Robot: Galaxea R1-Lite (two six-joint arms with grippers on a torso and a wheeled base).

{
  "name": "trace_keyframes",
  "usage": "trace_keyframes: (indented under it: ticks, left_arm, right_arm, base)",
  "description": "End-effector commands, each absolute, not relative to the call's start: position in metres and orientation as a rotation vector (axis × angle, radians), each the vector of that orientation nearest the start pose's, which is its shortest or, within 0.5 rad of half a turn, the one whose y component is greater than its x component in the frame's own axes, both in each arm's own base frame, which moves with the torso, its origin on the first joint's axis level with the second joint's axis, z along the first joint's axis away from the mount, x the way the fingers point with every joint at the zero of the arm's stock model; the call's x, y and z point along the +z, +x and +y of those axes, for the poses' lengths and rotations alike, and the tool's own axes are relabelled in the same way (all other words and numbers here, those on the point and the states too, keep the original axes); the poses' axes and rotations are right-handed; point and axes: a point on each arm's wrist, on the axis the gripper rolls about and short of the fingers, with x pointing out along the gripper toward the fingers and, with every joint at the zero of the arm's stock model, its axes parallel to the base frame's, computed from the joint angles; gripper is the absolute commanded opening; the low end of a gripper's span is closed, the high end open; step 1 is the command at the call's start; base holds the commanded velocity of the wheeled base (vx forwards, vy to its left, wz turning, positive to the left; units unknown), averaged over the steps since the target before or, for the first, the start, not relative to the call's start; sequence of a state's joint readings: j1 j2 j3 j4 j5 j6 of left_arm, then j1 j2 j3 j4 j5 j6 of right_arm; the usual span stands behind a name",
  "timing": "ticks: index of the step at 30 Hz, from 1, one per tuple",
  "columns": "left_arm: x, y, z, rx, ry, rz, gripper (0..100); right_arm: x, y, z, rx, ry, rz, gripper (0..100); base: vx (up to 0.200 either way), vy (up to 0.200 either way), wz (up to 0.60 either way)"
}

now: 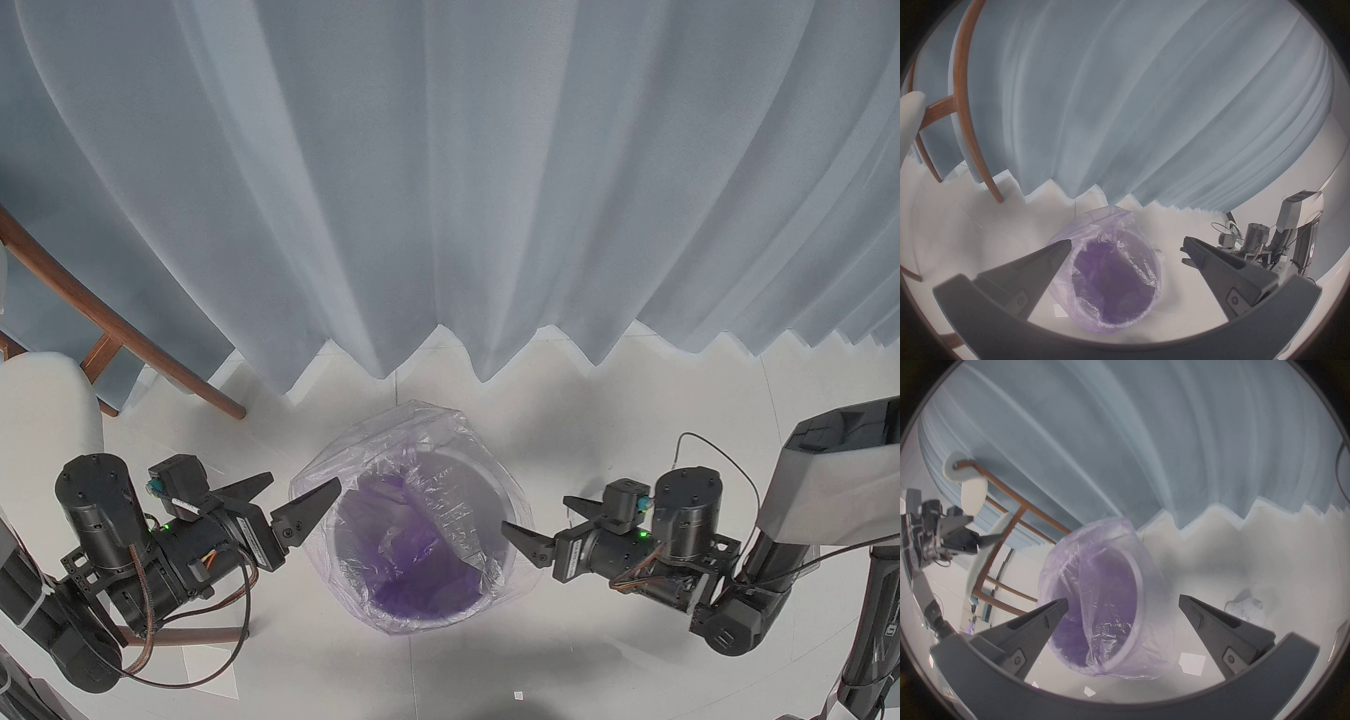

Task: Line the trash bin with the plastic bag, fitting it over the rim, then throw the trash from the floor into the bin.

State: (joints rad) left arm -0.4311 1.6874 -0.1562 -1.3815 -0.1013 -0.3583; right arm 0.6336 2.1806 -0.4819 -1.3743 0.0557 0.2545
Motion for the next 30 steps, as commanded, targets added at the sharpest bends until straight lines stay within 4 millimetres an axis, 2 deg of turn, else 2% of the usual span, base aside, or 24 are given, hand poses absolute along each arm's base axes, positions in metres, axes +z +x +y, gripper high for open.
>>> trace_keyframes:
  ticks: [1,6,13,15,19,20,27,29,30]
  left_arm:
    - [0.108,0.196,-0.095,-0.486,-0.316,0.259,100]
    - [0.111,0.195,-0.093,-0.427,-0.313,0.232,100]
    - [0.112,0.189,-0.092,-0.414,-0.313,0.225,100]
    - [0.111,0.188,-0.091,-0.412,-0.312,0.229,100]
    - [0.111,0.187,-0.091,-0.411,-0.311,0.232,100]
    - [0.111,0.187,-0.091,-0.411,-0.311,0.232,100]
    - [0.112,0.187,-0.090,-0.395,-0.311,0.222,100]
    - [0.113,0.186,-0.091,-0.405,-0.308,0.215,100]
    - [0.115,0.185,-0.092,-0.419,-0.308,0.208,100]
  right_arm:
    - [0.002,0.274,0.220,0.669,0.073,0.457,100]
    - [0.005,0.299,0.236,0.614,0.042,0.521,100]
    - [0.004,0.308,0.243,0.584,0.005,0.619,100]
    - [-0.009,0.314,0.248,0.570,-0.009,0.644,100]
    - [-0.016,0.322,0.254,0.570,-0.007,0.637,100]
    - [-0.016,0.322,0.254,0.570,-0.007,0.637,0]
    - [-0.021,0.321,0.254,0.557,-0.023,0.672,0]
    - [-0.011,0.320,0.253,0.559,-0.016,0.653,0]
    - [0.000,0.318,0.252,0.561,-0.009,0.632,0]
  base:
    - [0.000,0.000,0.00]
    - [0.000,0.000,0.00]
    - [0.000,0.000,0.00]
    - [0.000,0.000,0.00]
    - [0.000,0.000,0.00]
    - [0.000,0.000,0.00]
    - [0.000,0.000,0.00]
    - [0.000,0.000,0.00]
    - [0.000,0.000,0.00]
